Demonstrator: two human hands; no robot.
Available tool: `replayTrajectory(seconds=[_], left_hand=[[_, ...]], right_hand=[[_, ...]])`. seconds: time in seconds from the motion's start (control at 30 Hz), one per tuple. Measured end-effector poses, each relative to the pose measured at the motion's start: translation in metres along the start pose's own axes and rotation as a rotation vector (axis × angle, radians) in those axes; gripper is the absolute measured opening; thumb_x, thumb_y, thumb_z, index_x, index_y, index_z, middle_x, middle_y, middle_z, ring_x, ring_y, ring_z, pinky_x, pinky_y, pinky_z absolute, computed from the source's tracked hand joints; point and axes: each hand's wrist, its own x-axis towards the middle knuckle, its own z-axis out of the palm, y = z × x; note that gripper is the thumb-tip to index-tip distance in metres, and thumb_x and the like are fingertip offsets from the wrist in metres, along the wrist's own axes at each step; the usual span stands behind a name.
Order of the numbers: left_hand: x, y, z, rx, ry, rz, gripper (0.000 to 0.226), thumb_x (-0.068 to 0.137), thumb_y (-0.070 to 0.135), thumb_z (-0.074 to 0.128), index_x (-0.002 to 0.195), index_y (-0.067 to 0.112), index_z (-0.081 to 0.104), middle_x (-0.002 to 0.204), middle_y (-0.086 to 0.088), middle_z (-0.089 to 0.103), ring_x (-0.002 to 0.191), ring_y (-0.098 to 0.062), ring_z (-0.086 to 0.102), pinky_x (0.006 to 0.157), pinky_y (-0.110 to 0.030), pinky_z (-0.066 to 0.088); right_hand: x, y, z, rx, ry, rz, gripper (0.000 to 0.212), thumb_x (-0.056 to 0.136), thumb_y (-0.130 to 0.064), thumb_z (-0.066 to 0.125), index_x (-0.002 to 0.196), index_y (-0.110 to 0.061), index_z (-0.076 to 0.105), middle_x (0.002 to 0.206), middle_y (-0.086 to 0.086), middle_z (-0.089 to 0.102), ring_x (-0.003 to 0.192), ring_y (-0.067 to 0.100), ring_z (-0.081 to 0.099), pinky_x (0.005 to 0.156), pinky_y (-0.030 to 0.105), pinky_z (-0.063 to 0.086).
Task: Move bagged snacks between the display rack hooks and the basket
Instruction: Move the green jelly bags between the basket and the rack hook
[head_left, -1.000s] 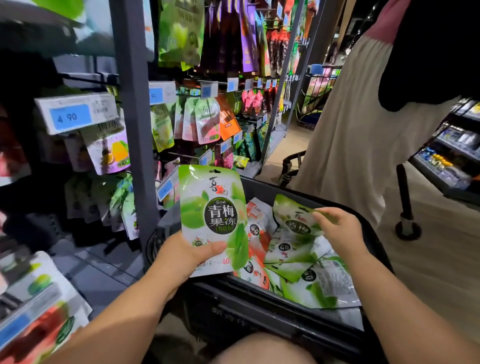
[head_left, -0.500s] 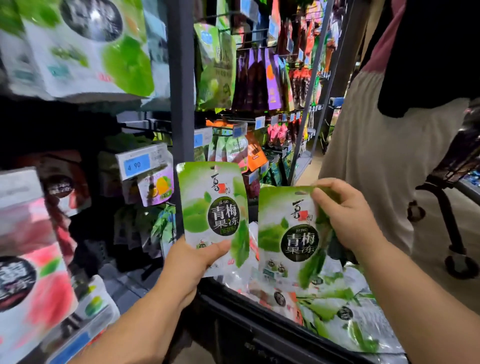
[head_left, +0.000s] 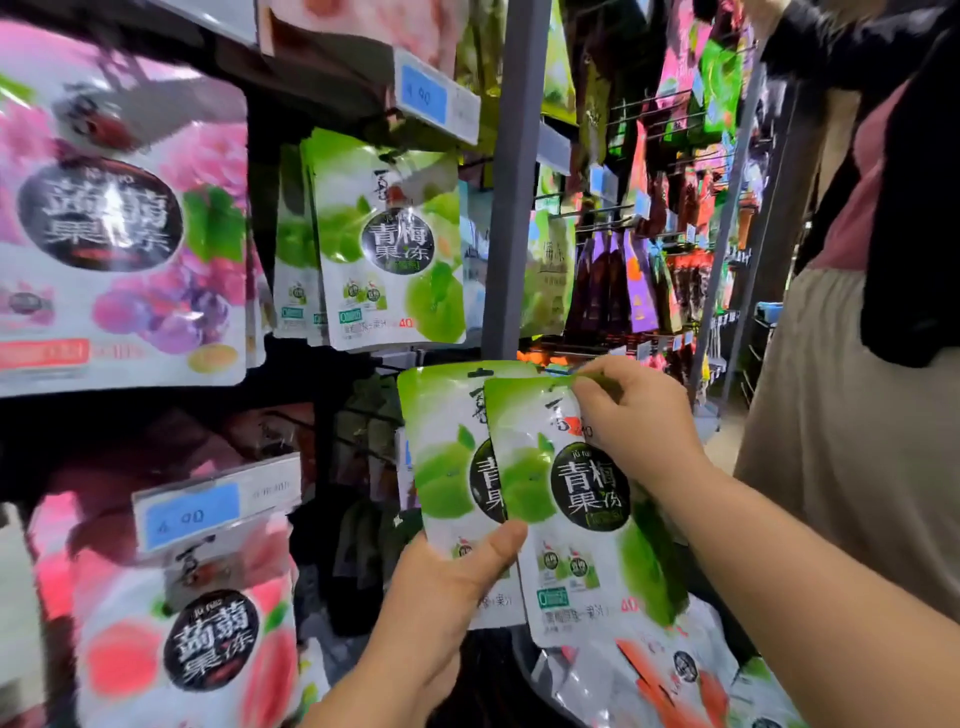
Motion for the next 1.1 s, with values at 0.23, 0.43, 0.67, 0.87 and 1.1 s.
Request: replayTrajectory(seconds=[0.23, 0.43, 0.67, 0.87, 1.1], left_hand=[[0.006, 0.02, -0.011, -0.011, 0.055, 0.041, 0.045, 0.063, 0.005, 0.078, 0.107, 0.007, 0.071, 0.101, -0.012, 0.075, 0.097, -0.029, 0.072, 0.087, -0.041, 0.057], [0.01, 0.031, -0.03, 0.089, 0.22, 0.182, 0.05, 0.052, 0.032, 0.09, 0.1, 0.027, 0.076, 0.1, -0.003, 0.076, 0.098, -0.025, 0.072, 0.097, -0.051, 0.05], [0.008, 0.044, -0.039, 0.112, 0.286, 0.212, 0.051, 0.055, 0.026, 0.093, 0.102, 0.017, 0.074, 0.099, -0.005, 0.076, 0.096, -0.026, 0.072, 0.094, -0.052, 0.052], [0.0, 0.052, -0.037, 0.179, 0.301, 0.189, 0.047, 0.058, 0.023, 0.088, 0.102, 0.017, 0.073, 0.098, -0.001, 0.077, 0.094, -0.022, 0.073, 0.092, -0.05, 0.054], [-0.014, 0.077, -0.044, 0.377, 0.36, 0.219, 0.027, 0.065, 0.034, 0.088, 0.082, 0.046, 0.071, 0.077, 0.012, 0.075, 0.078, -0.014, 0.069, 0.075, -0.031, 0.05]], right_hand=[[0.014, -0.039, 0.016, 0.089, 0.017, -0.044, 0.006, 0.093, -0.024, 0.063, 0.093, -0.026, 0.069, 0.074, -0.01, 0.065, 0.074, 0.014, 0.062, 0.072, 0.029, 0.049], [0.005, -0.04, 0.012, 0.38, -0.116, 0.155, 0.059, 0.083, -0.05, 0.069, 0.131, -0.031, 0.041, 0.111, -0.01, 0.055, 0.094, -0.001, 0.054, 0.073, 0.024, 0.043], [-0.05, -0.001, 0.024, 0.702, -0.605, 0.387, 0.089, 0.053, -0.039, 0.093, 0.129, -0.032, 0.05, 0.12, 0.001, 0.07, 0.106, 0.025, 0.07, 0.094, 0.041, 0.053], [-0.065, -0.002, 0.034, 0.911, -0.524, 0.369, 0.101, 0.037, -0.045, 0.098, 0.125, -0.019, 0.057, 0.116, 0.01, 0.072, 0.103, 0.032, 0.07, 0.079, 0.037, 0.058], [-0.043, -0.017, 0.035, 1.03, -0.23, 0.357, 0.059, 0.067, -0.025, 0.08, 0.121, -0.016, 0.055, 0.108, 0.009, 0.074, 0.095, 0.03, 0.073, 0.07, 0.037, 0.06]])
